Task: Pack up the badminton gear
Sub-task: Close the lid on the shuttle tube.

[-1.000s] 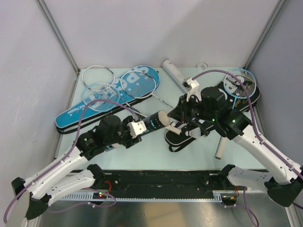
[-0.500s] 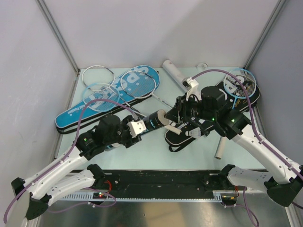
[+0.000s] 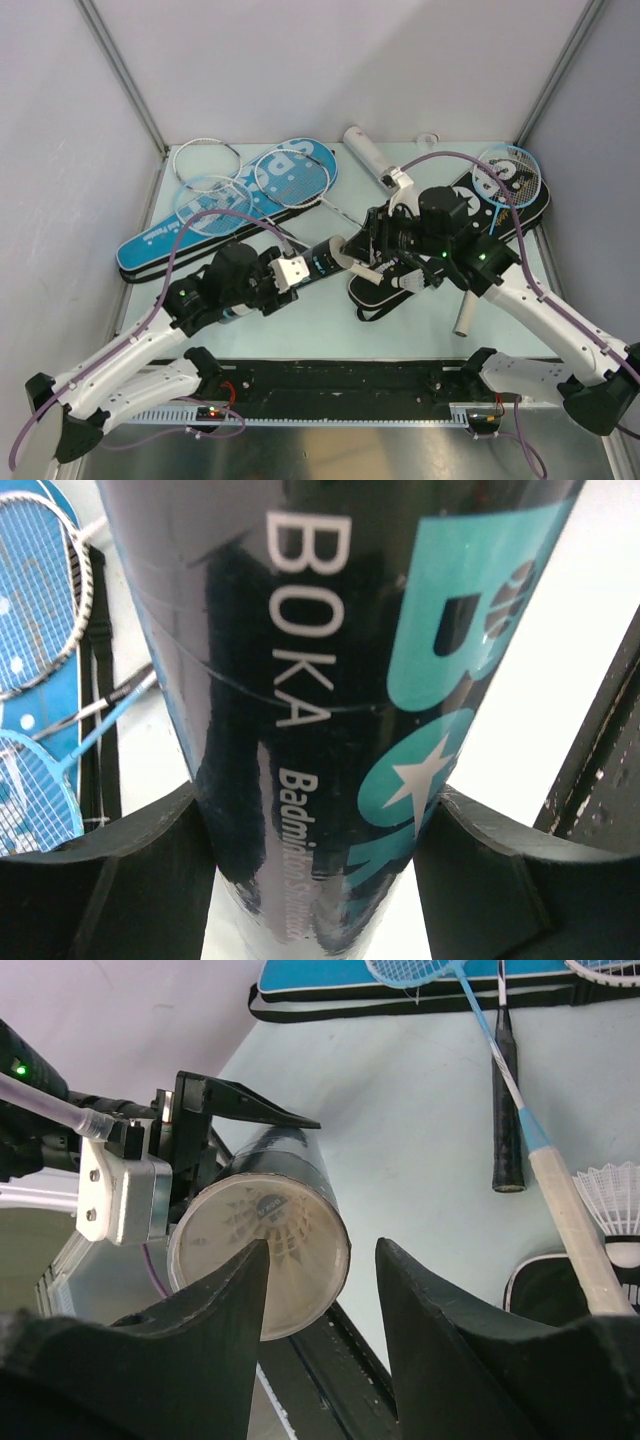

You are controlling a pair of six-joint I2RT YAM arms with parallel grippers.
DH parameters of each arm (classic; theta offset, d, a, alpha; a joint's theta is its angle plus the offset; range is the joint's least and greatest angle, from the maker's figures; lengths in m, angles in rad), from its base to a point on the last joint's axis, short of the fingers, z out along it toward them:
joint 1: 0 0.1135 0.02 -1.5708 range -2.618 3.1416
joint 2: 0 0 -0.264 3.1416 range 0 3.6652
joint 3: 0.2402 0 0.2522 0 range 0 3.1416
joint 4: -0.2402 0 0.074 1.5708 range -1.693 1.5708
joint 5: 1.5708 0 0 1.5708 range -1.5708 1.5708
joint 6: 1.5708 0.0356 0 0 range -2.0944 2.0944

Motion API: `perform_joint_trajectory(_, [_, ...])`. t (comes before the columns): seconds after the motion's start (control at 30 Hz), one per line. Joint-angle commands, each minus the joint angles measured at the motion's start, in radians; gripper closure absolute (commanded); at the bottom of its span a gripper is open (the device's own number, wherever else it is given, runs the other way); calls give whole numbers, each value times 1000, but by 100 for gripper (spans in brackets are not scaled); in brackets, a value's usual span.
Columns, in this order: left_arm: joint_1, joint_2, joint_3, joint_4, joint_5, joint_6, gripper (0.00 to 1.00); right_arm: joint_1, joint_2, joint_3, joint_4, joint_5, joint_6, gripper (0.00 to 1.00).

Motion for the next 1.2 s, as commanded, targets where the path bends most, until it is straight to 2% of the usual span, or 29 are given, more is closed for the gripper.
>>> perform_joint_trajectory(0.0, [-6,4,99,150,32,-20,57,62,41,-71,22,30,46,49])
perform_joint_trajectory(0.2, [-5,20,124,182,51,-46,58,147,74,-76,22,132,52,51])
perform_joint_trajectory(0.47, [-6,28,130,228,49,-88,58,279,102,-73,-14,388,60,55])
perform_joint_trajectory(0.73, [-5,73,156,248,48,-116,59,401,169,-47,-40,546,62,58])
perform_joint_trajectory(1.03, [-5,154,211,272,24,-130,60,480,255,-32,-58,615,20,59])
perform_joint_trajectory(1.17, [-6,178,223,284,30,-145,61,515,293,-29,-30,569,-50,60])
